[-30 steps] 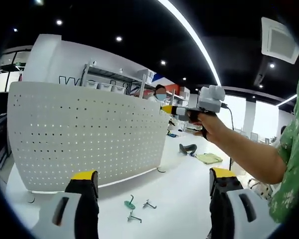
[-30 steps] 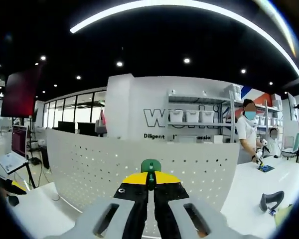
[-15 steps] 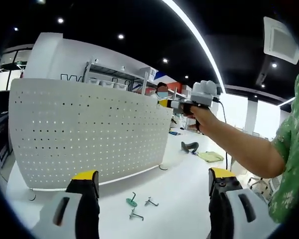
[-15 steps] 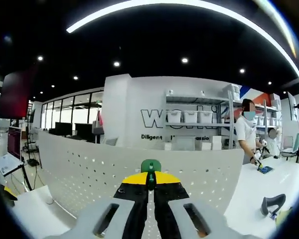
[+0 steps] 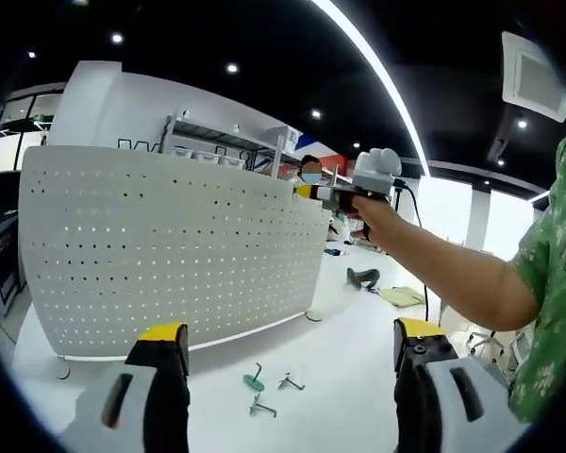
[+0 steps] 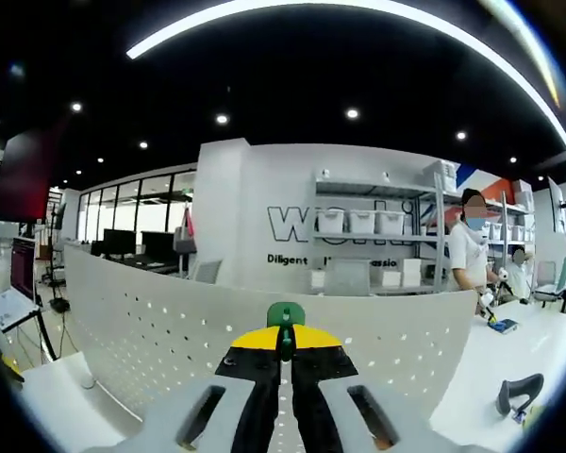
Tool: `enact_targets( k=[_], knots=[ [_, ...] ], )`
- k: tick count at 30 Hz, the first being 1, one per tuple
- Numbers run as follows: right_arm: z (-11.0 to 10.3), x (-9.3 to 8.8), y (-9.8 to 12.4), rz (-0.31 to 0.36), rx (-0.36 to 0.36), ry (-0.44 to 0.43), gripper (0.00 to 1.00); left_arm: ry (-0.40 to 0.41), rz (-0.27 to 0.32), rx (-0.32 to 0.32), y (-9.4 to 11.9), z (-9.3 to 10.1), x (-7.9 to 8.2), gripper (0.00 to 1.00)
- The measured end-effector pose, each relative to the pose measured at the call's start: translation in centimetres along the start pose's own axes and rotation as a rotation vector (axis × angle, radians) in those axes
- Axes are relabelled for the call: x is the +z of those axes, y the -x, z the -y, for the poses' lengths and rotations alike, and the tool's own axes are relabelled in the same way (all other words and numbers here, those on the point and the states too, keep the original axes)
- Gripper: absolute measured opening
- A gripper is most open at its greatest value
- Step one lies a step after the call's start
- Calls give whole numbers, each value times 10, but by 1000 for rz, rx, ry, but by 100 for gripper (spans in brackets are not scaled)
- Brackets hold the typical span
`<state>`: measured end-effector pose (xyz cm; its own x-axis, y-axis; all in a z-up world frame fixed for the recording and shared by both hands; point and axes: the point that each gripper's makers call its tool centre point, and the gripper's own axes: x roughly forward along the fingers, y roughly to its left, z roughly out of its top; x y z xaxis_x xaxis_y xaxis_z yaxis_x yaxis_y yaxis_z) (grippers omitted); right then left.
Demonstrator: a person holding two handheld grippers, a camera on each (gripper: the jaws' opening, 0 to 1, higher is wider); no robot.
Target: Insert the hook assembly into the mounting plate slot until the hook locks in place.
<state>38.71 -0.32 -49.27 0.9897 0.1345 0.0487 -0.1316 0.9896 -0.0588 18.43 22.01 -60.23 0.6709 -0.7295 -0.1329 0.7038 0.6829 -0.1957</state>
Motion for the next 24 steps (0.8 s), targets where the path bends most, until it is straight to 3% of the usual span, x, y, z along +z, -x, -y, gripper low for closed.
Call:
enact_targets(
  k=[24],
  knots=[
    [2,-10,-17,-4,-11,-19,1,3,-17,9,-1,-7,-4,90]
  ],
)
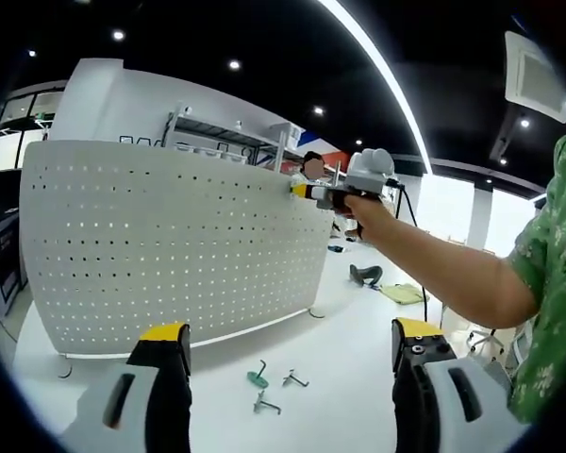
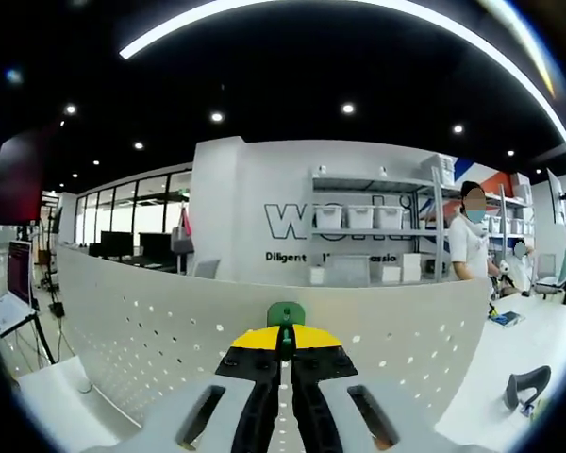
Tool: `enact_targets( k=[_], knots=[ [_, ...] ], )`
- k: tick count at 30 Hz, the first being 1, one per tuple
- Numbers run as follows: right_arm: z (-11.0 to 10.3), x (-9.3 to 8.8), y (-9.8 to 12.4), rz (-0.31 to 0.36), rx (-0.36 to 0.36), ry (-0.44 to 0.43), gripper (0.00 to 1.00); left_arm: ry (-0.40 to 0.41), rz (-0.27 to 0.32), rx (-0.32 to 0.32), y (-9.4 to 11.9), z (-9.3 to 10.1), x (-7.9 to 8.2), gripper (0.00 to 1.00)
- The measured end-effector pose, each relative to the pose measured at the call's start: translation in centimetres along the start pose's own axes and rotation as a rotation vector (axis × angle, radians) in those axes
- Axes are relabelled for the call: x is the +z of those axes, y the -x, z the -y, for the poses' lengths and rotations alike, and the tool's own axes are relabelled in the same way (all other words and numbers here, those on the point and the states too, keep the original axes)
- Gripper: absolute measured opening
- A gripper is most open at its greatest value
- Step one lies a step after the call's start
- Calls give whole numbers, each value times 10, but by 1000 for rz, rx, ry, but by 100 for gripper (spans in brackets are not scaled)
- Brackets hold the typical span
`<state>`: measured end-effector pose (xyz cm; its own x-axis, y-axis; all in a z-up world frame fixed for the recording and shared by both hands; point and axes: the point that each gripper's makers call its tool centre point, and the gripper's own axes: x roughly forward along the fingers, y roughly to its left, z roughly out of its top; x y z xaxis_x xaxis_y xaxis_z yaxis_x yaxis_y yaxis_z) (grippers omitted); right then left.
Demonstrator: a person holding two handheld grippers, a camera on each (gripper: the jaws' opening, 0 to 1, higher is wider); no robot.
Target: Insert the hook assembly into the mounting plate slot until the hook locks in place.
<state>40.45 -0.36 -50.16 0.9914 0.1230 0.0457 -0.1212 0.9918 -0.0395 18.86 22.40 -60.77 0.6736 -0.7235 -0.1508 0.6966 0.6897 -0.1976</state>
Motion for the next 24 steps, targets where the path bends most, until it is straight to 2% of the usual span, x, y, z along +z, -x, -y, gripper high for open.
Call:
enact_targets(
  k=[24],
  knots=[
    [0,-7,-3,-9,-8,-6,1,3,-6,-3,-2,-3,-2,88]
  ],
)
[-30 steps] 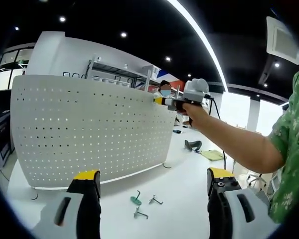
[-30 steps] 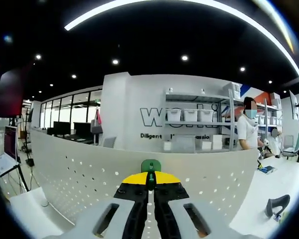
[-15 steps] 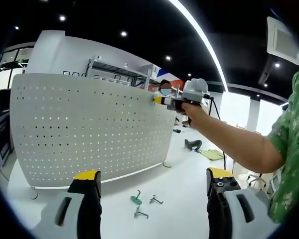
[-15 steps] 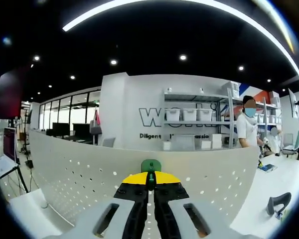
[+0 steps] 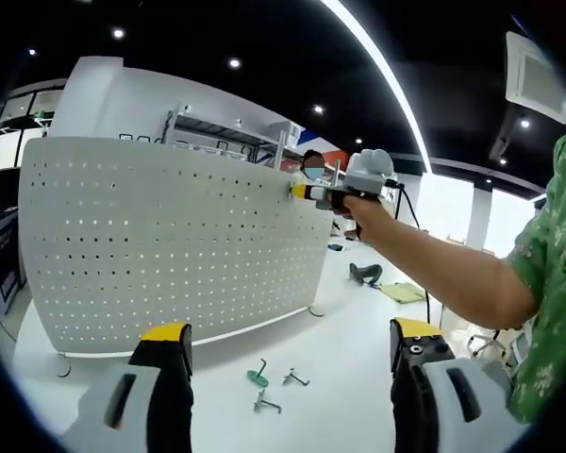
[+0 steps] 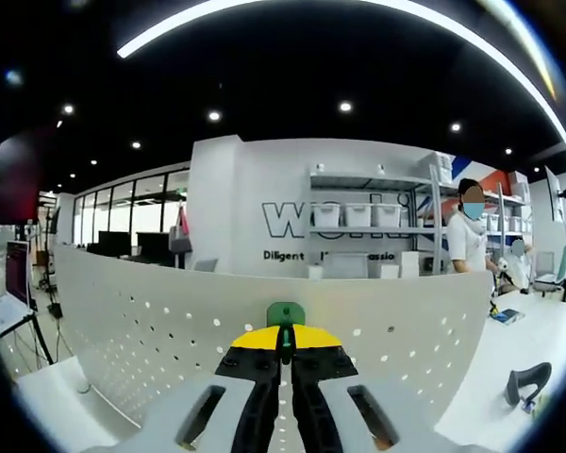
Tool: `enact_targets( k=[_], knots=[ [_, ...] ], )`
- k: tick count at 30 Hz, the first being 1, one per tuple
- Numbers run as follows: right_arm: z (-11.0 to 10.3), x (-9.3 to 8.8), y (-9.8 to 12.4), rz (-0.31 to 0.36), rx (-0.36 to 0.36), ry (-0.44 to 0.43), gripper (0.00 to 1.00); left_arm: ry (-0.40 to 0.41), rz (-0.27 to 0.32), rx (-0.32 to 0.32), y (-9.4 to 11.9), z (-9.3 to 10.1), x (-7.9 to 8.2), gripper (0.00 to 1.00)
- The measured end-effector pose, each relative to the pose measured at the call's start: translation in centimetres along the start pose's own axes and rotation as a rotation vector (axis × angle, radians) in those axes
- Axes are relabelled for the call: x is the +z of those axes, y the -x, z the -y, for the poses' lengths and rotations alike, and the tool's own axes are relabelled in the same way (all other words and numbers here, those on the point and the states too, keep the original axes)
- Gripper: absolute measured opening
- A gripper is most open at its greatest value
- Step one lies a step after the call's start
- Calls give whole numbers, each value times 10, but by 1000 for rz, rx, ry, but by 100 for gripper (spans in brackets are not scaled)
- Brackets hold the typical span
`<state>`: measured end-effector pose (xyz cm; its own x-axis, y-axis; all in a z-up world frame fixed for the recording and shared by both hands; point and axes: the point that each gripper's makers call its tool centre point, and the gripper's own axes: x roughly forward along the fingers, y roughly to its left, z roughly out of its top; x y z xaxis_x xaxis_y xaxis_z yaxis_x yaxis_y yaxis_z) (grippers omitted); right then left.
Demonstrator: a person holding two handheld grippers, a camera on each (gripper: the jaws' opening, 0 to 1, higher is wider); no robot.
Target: Insert the hook assembly into the mounting plate slot until the hook locks in place.
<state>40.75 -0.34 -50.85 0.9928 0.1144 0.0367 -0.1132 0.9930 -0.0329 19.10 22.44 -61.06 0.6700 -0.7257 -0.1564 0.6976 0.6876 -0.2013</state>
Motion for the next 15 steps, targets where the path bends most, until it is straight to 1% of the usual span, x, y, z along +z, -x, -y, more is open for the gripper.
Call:
enact_targets(
  k=[15],
  knots=[
    [-1,-4,0,-4,-4,-5,1,-1,0,0,0,-1,0,88]
  ],
)
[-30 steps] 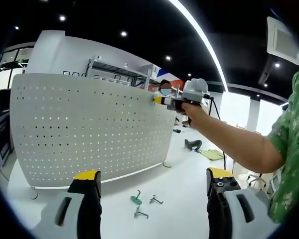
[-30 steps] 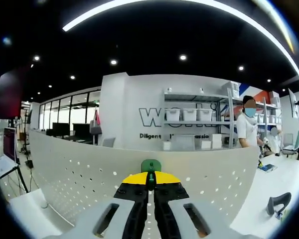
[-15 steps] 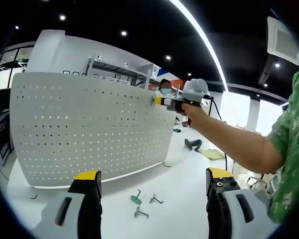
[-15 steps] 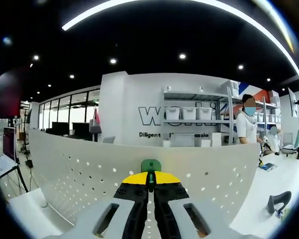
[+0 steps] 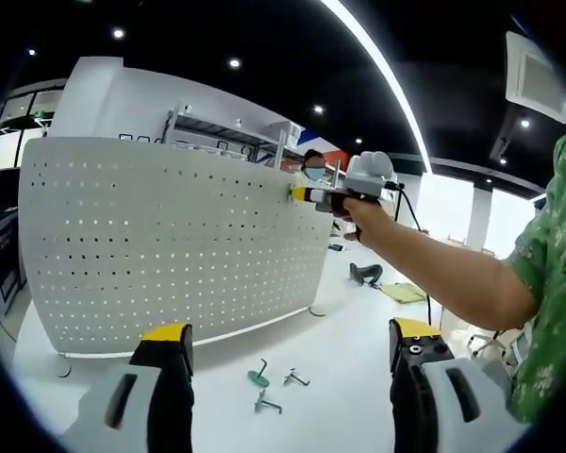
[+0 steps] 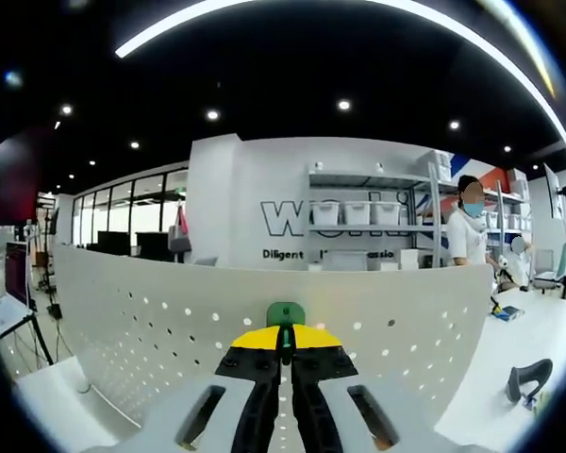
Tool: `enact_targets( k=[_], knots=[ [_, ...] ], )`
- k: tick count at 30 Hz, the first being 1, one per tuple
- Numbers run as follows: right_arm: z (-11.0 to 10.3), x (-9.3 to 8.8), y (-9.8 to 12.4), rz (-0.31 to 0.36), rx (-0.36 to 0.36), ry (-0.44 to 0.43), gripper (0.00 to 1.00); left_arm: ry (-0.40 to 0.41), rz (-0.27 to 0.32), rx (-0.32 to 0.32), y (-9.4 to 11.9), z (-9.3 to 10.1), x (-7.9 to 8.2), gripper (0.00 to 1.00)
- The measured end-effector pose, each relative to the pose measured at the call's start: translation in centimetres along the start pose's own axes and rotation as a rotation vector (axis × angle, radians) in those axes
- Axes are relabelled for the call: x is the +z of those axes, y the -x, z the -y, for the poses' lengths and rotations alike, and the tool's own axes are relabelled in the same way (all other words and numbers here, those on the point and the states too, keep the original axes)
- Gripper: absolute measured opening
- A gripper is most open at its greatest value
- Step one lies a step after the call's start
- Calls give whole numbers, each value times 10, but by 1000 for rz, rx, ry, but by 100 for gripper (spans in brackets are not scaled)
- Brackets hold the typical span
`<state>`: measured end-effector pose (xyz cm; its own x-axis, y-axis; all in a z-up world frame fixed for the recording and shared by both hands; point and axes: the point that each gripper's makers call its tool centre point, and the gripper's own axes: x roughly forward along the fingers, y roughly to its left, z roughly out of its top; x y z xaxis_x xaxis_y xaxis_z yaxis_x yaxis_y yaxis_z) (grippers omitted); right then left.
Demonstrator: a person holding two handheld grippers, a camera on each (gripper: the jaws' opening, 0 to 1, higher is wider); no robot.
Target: Insert the hook assembly into the mounting plate slot until the hook locks in place.
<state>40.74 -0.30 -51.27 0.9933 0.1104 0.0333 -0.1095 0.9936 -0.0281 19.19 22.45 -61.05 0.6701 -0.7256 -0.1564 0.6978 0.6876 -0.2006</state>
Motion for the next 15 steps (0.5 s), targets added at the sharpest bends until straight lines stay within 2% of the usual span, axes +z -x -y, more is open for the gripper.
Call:
enact_targets(
  k=[15],
  knots=[
    [-1,-5,0,-10,3,4,1,1,1,5,1,-2,0,87]
  ],
)
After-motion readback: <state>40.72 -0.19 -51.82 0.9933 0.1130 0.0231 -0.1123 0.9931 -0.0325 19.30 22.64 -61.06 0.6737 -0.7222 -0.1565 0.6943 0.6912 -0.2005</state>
